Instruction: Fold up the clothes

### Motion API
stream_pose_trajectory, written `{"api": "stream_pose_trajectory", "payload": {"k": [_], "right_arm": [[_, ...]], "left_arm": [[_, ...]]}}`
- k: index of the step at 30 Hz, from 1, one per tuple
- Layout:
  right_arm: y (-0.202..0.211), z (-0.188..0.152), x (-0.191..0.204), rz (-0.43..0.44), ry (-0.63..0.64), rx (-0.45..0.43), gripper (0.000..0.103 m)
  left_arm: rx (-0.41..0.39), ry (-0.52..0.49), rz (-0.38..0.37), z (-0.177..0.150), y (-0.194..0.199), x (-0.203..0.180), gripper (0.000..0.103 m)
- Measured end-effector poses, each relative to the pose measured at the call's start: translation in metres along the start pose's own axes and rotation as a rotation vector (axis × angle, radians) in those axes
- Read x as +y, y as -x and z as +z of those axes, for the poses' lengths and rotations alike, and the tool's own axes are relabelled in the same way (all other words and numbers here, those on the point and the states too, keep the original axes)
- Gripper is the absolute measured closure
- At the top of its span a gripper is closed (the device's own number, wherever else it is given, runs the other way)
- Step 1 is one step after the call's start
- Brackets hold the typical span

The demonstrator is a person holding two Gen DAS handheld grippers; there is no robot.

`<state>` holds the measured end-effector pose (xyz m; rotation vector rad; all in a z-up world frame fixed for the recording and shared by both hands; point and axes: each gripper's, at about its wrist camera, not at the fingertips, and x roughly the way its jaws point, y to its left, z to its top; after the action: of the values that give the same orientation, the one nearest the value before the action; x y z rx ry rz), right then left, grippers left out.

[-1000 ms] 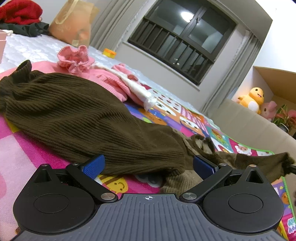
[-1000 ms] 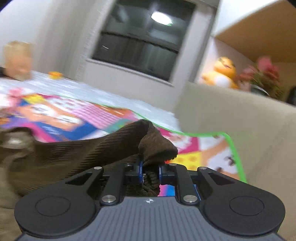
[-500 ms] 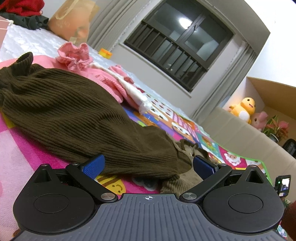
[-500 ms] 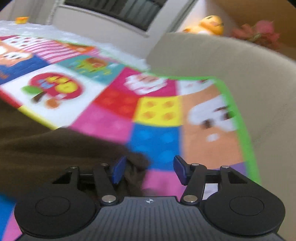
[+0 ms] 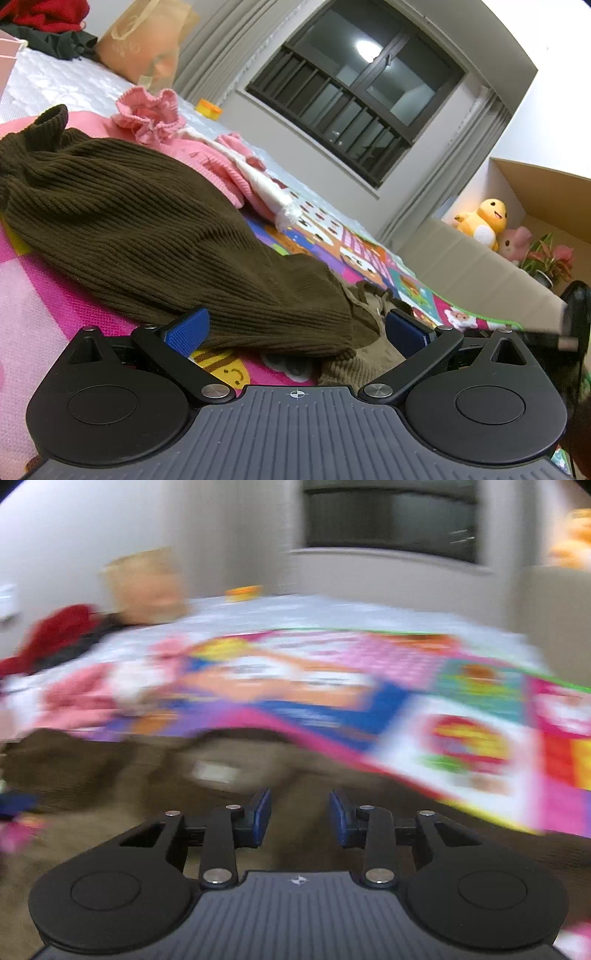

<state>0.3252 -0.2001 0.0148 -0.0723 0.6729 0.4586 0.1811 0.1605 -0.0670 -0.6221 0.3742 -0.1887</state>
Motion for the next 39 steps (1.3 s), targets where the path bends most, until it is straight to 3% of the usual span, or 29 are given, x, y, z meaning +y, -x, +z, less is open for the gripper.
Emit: {"api": "stream_pose_trajectory", "payload": {"k": [3, 8, 13, 14, 16, 20, 23, 26, 30, 33, 35, 39], "right_arm": [[-0.040, 0.019, 0.049, 0.113, 0.038, 0.029, 0.069], [-0.105, 0.025, 0.064, 0.063, 0.027, 0.137, 0.068], [-0.111, 0.024, 0.074, 0.186, 0.030, 0.161, 0.072], [-0.114, 0.026, 0.078, 0.180, 0.052, 0.160, 0.080], [-0.124, 0.033, 0.085, 0.138, 0.093, 0.156, 0.095], [-0.130, 0.053, 0.075, 0.050, 0.072, 0.049, 0.096], [-0.141, 0.063, 0.069, 0.006, 0.104, 0.031, 0.095], [-0.149, 0.062, 0.065, -0.009, 0.149, 0.079, 0.085], [-0.099, 0.071, 0.036, 0.012, 0.088, -0.028, 0.073], [-0.060, 0.069, 0.009, -0.119, 0.175, -0.070, 0.068], [-0.049, 0.059, -0.013, -0.204, 0.223, -0.031, 0.065], [-0.048, 0.032, -0.049, -0.265, 0.198, 0.073, 0.063]], "left_arm": [[-0.006, 0.007, -0.009, 0.000, 0.001, 0.001, 0.000], [-0.023, 0.026, -0.033, 0.000, 0.003, 0.005, 0.000], [-0.040, 0.039, -0.048, -0.001, 0.005, 0.007, 0.000], [-0.042, 0.039, -0.048, -0.001, 0.005, 0.007, 0.000], [-0.045, 0.042, -0.051, 0.000, 0.005, 0.008, 0.000], [-0.057, 0.054, -0.066, 0.000, 0.007, 0.010, 0.000], [-0.060, 0.056, -0.068, -0.001, 0.007, 0.011, 0.000], [-0.061, 0.061, -0.074, -0.001, 0.007, 0.011, 0.000], [-0.061, 0.064, -0.077, 0.000, 0.007, 0.012, 0.000], [-0.062, 0.064, -0.076, 0.000, 0.007, 0.012, 0.000], [-0.063, 0.064, -0.077, -0.001, 0.007, 0.012, 0.000], [-0.060, 0.063, -0.074, 0.000, 0.006, 0.012, 0.000]]}}
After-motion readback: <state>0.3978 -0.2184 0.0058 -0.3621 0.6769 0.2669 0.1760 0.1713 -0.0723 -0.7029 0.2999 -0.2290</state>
